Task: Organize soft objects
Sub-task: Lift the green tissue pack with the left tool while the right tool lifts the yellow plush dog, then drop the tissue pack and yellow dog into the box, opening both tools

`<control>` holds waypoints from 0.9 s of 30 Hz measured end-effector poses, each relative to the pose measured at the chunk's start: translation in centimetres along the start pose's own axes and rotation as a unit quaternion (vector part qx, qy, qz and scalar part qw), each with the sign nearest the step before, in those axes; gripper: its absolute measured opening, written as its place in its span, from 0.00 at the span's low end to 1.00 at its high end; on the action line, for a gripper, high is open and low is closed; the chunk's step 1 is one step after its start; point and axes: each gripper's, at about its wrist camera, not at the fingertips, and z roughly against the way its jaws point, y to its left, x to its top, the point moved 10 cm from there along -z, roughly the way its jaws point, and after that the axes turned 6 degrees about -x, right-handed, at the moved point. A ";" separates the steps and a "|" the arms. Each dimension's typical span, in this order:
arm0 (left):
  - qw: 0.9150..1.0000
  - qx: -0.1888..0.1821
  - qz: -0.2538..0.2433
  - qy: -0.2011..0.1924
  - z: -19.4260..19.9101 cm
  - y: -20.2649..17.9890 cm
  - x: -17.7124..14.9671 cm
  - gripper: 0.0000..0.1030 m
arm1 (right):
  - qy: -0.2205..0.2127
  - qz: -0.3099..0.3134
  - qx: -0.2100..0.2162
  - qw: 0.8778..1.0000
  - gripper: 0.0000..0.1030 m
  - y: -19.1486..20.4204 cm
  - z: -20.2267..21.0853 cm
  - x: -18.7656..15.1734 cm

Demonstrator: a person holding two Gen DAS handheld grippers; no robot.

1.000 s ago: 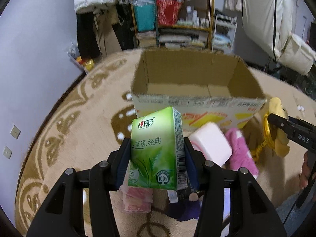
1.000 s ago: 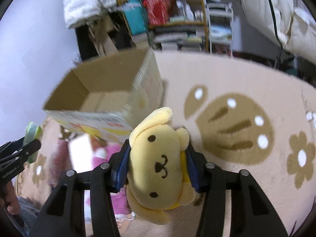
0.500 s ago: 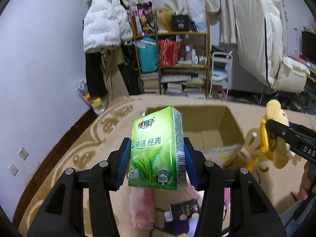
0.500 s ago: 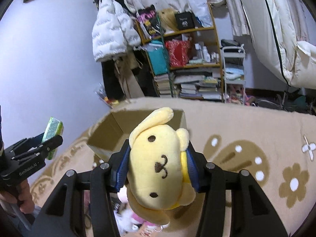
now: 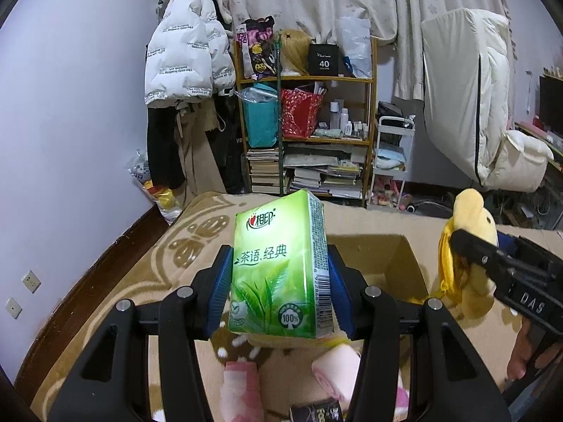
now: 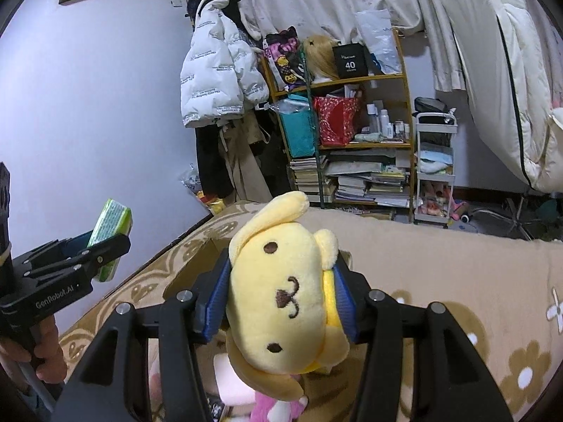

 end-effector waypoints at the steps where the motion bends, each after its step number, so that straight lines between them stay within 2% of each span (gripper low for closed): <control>1: 1.000 -0.002 0.003 0.000 -0.3 0.1 0.2 0.48 | -0.001 0.002 -0.001 1.000 0.55 0.1 -0.5 0.2; 11: 0.999 -0.020 0.023 0.009 -4.4 0.9 0.3 0.49 | 0.003 0.011 0.006 1.000 0.56 0.3 -3.7 0.1; 27: 0.996 -0.041 0.031 0.073 -10.7 0.2 -3.2 0.49 | 0.050 0.008 0.033 0.998 0.58 -0.1 -7.4 -3.8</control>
